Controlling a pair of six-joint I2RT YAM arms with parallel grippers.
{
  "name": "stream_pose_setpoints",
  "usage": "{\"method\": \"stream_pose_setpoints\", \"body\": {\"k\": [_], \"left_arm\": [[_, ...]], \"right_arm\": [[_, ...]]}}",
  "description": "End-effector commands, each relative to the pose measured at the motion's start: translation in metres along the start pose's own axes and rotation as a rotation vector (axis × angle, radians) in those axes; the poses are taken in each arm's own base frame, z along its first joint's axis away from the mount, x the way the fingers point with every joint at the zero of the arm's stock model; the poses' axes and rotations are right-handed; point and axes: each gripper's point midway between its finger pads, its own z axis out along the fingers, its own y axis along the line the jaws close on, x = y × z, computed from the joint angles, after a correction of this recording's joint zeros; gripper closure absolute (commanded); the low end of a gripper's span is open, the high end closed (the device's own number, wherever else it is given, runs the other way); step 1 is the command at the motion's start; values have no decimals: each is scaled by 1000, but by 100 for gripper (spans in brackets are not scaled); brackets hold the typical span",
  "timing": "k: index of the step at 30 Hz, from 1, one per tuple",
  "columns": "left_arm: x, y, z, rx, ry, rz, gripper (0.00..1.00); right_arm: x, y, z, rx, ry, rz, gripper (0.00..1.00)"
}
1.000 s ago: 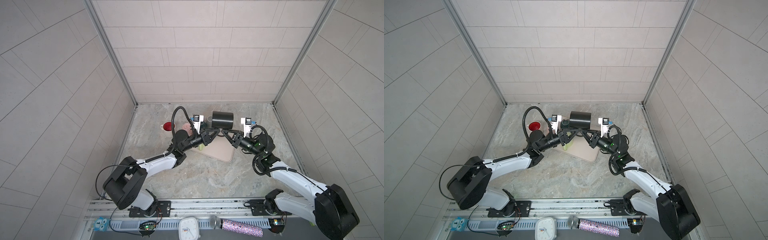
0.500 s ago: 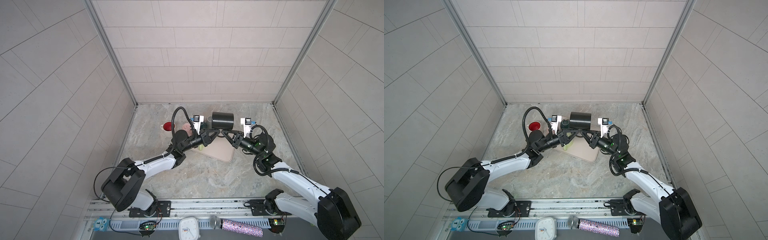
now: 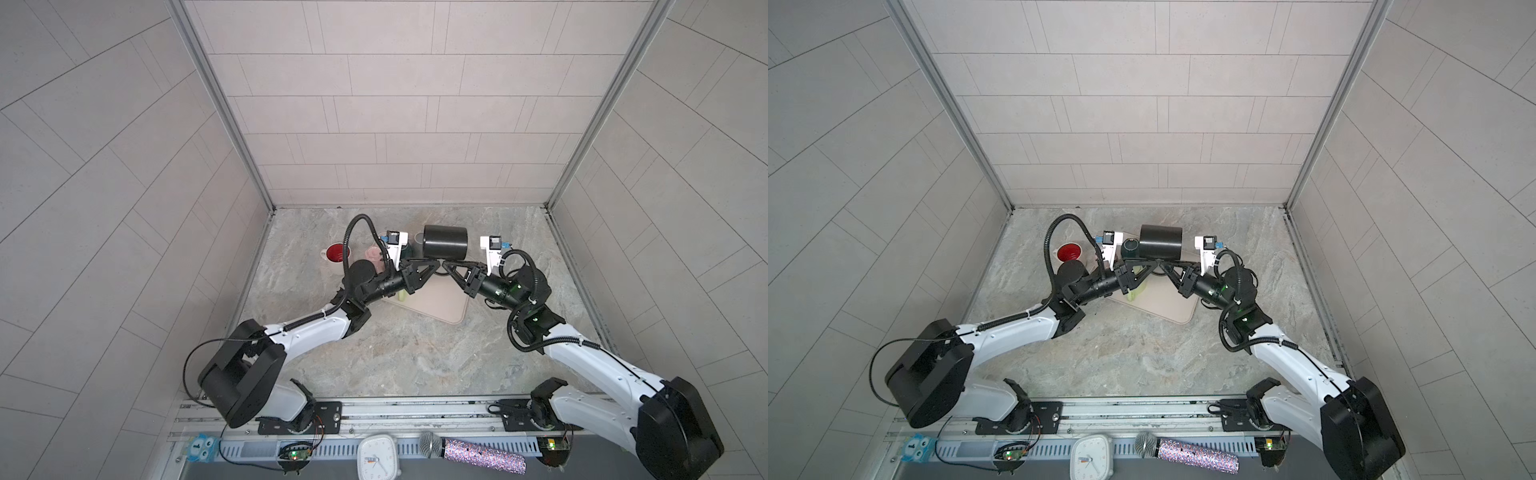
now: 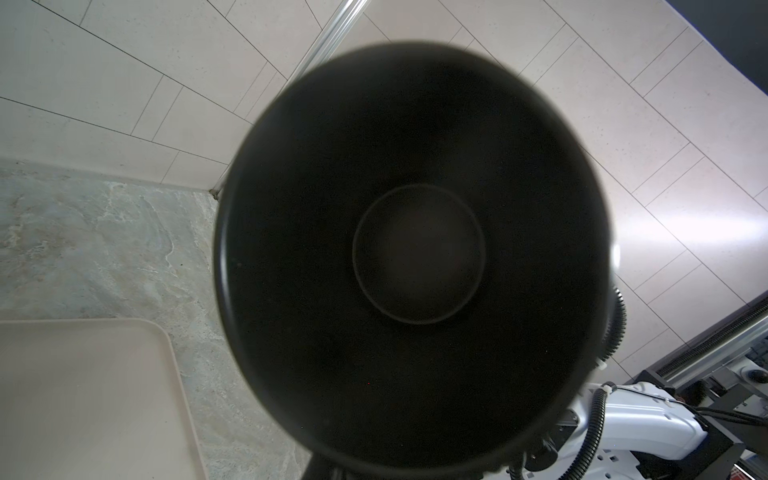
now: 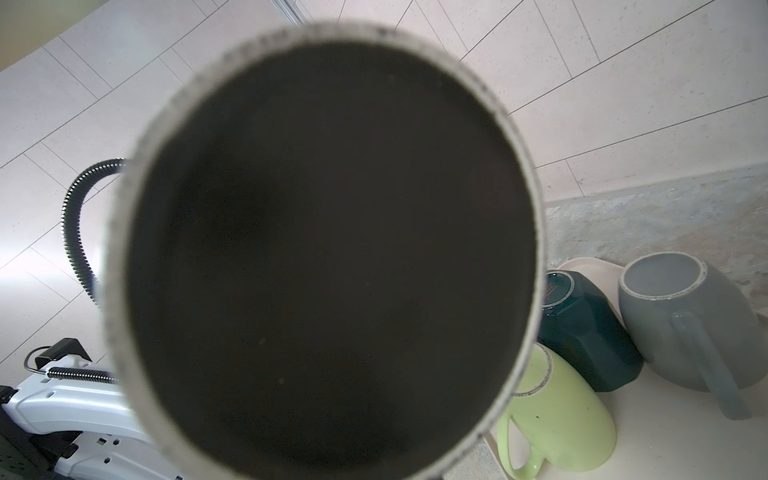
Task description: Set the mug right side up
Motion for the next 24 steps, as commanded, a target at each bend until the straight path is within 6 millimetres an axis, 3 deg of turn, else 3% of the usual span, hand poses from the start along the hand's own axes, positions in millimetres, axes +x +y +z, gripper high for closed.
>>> {"method": "stream_pose_setpoints", "body": {"k": [1, 8, 19, 24], "left_arm": [[-56, -101, -18, 285, -171, 139, 100], [-58, -103, -19, 291, -185, 137, 100], [-54, -95, -17, 258, -172, 125, 100], [-48, -78, -17, 128, -131, 162, 100]], "right_arm": [[22, -38, -1, 142, 61, -24, 89], [20, -33, 0, 122, 60, -30, 71], [18, -29, -2, 116, 55, -41, 69], [19, -31, -4, 139, 59, -54, 69]]}}
